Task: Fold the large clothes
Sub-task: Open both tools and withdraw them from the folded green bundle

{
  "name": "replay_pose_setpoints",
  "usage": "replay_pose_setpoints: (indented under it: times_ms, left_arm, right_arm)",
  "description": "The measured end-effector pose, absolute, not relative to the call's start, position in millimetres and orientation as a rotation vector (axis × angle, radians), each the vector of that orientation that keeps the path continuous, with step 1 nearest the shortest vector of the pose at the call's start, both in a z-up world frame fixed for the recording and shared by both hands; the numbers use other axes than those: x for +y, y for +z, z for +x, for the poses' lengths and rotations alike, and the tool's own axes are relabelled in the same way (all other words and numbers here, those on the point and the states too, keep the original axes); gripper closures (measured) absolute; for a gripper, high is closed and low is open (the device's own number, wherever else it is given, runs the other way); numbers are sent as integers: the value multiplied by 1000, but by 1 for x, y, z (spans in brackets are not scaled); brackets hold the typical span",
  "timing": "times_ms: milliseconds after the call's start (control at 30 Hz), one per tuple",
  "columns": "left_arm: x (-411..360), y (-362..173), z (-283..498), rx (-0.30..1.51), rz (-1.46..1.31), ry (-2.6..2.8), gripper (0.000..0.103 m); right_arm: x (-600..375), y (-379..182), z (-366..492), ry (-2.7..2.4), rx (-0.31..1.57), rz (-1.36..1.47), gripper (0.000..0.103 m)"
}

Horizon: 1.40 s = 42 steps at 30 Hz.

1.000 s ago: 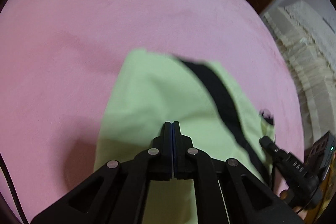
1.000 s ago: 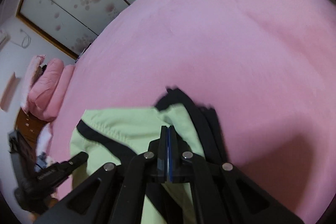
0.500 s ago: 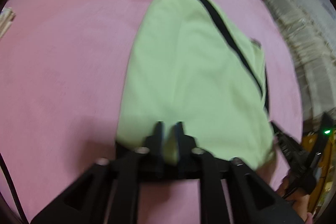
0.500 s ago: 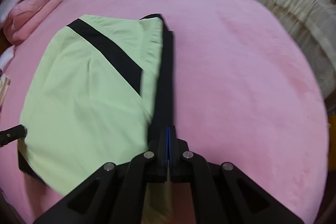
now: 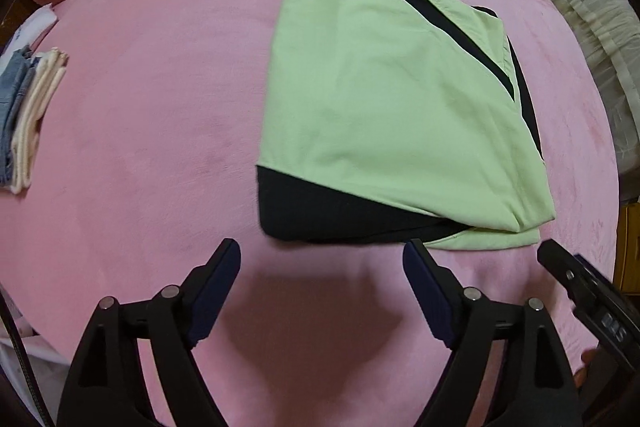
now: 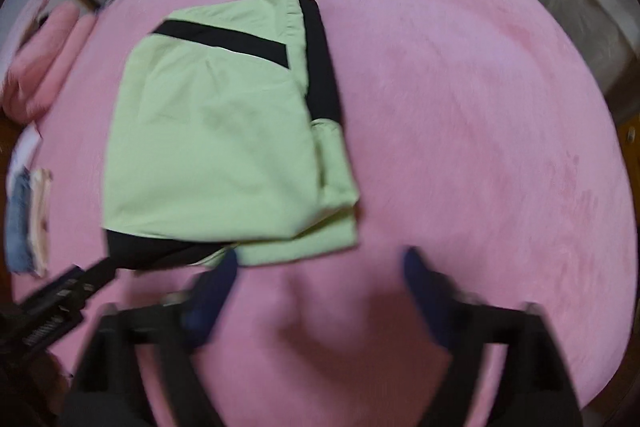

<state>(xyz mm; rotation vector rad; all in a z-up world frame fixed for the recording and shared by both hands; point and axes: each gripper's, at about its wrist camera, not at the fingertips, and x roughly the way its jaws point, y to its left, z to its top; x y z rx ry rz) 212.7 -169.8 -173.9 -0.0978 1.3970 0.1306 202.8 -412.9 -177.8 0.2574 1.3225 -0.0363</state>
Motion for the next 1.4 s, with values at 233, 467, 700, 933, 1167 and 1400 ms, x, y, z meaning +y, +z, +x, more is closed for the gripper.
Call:
replay_pose_setpoints:
  times_ms: [233,467,700,933,1167,1400]
  left_arm:
    - [-162,-137,204,1384,-96,94,14]
    - [-159,-128,208,1379,-126,51,14]
    - [-161,-122,213,1357,-123,39,14]
    - [-159,-124,220,1356,-134,35,14]
    - [-159,-129,231,1367,-128,39,14]
    - [-162,-134,255,1375,-139,34,14]
  right_arm:
    - [-388,-142,194,-9,1324,264,14]
    - [-365,-123,200,41,1286,150,14]
    - [-358,-118,204,51,1284,170,14]
    - [-357,-120,207,43,1275,144,14]
    - [-358,-124,216,42,1282,142,14]
    - [-364,-130,239,45,1294,159,14]
